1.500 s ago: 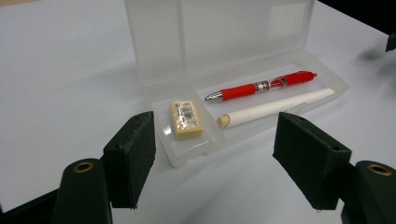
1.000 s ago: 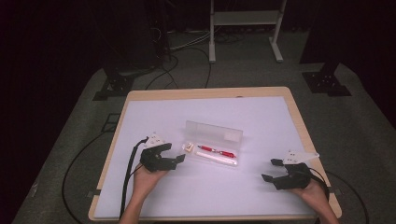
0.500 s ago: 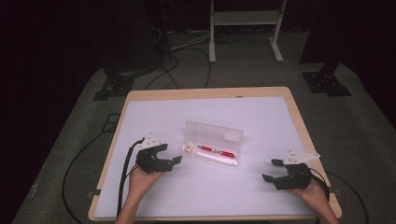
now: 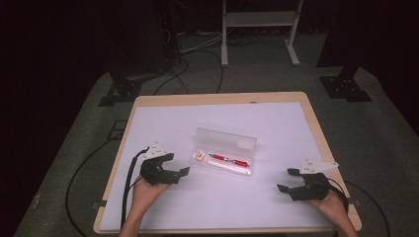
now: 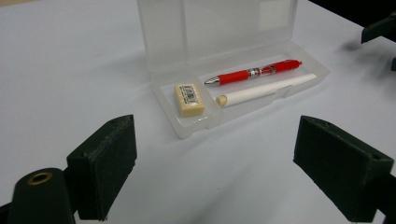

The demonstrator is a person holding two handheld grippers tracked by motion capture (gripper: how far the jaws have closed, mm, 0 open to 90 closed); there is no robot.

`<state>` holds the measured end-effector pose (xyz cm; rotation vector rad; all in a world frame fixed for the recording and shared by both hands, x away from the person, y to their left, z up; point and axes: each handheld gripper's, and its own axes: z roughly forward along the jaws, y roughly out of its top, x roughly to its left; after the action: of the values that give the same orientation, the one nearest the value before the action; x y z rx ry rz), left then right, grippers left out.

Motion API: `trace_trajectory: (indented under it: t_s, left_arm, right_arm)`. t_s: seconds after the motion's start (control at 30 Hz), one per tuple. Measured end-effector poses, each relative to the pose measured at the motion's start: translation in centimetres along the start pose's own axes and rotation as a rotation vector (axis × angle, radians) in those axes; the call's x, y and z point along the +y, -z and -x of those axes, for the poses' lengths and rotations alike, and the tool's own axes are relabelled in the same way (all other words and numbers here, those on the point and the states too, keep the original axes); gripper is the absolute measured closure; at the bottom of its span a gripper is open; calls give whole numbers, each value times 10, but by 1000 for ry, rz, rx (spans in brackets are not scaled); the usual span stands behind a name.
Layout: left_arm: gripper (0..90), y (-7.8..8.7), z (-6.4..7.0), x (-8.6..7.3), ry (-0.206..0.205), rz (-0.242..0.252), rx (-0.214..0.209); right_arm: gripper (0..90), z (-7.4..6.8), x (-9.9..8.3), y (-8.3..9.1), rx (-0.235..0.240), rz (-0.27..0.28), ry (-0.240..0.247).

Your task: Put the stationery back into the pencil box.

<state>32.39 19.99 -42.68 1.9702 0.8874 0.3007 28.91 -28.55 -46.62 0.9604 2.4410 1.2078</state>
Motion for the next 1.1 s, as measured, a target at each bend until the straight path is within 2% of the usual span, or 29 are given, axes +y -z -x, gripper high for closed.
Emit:
trace_trajectory:
  t_s: [0.43, 1.1]
  left_arm:
    - [105, 10, -3, -6, -4, 4, -3]
    - [102, 25, -10, -17, 7, 15, 24]
  right_arm:
    - [239, 0, -1, 0, -3, 3, -8]
    - [240, 1, -4, 3, -12, 10, -26]
